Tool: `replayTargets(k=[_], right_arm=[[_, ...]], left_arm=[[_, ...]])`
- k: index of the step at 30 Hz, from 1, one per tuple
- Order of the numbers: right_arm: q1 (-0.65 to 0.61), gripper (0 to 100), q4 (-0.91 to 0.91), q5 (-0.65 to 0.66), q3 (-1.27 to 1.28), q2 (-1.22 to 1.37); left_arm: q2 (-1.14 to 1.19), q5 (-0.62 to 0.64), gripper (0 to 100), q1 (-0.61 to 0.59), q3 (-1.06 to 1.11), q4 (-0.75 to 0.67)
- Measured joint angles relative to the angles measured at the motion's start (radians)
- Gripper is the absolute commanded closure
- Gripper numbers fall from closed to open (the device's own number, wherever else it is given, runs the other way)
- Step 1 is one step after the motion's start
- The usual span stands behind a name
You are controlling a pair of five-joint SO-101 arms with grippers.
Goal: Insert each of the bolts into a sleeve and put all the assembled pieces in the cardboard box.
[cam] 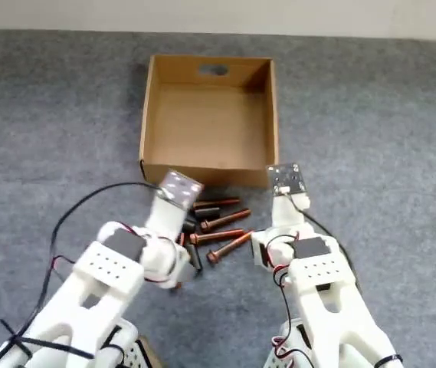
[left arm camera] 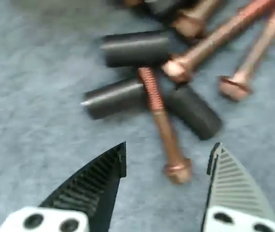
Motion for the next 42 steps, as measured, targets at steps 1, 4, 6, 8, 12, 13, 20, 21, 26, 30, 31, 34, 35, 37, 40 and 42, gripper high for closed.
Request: replayTargets(k=[1, 4, 6, 8, 12, 13, 20, 21, 26, 30, 31, 34, 35, 37, 40, 42], right_arm=[[0.000, 99.3, 0.000, 0.000, 0.000, 0.000], [0.000, 99.3, 0.000, 0.000, 0.000, 0.000], [0.000, 99.3, 0.000, 0.000, 0.000, 0.000], [0.000, 99.3, 0.000, 0.000, 0.000, 0.000], [0.000, 99.3, 0.000, 0.000, 0.000, 0.000], [0.000, 99.3, 0.000, 0.000, 0.000, 0.000], [0.000, 99.3, 0.000, 0.000, 0.000, 0.000], [0.000, 99.3, 0.000, 0.000, 0.000, 0.000], [0.000, 99.3, 0.000, 0.000, 0.000, 0.000], [0.000, 99.3, 0.000, 0.000, 0.000, 0.000], [0.000, 99.3, 0.000, 0.000, 0.000, 0.000], [0.000, 99.3, 0.000, 0.000, 0.000, 0.000], [0.000, 99.3, 0.000, 0.000, 0.000, 0.000], [0.000, 99.3, 0.000, 0.000, 0.000, 0.000], [0.000, 99.3, 0.000, 0.000, 0.000, 0.000], [0.000, 99.3, 0.000, 0.000, 0.000, 0.000]], left_arm=[[0.000, 0.005, 72, 0.018, 0.000, -0.003], [0.000, 0.011, 72, 0.034, 0.020, -0.032], [0.000, 0.011, 72, 0.031, 0.057, -0.064], [0.000, 0.011, 72, 0.002, 0.098, -0.104], [0.000, 0.011, 72, -0.041, 0.109, -0.129], [0.000, 0.011, 72, -0.041, 0.109, -0.129], [0.000, 0.011, 75, -0.043, 0.109, -0.129], [0.000, 0.011, 77, -0.044, 0.109, -0.129], [0.000, 0.011, 82, -0.044, 0.109, -0.129], [0.000, 0.011, 82, -0.044, 0.109, -0.129], [0.000, 0.011, 82, -0.044, 0.109, -0.129], [0.000, 0.008, 82, -0.044, 0.107, -0.097], [0.000, -0.008, 82, -0.046, 0.107, -0.075], [-0.002, -0.068, 82, -0.055, 0.106, -0.029], [-0.002, -0.184, 82, -0.054, 0.106, 0.028], [-0.002, -0.269, 82, -0.063, 0.106, 0.041]])
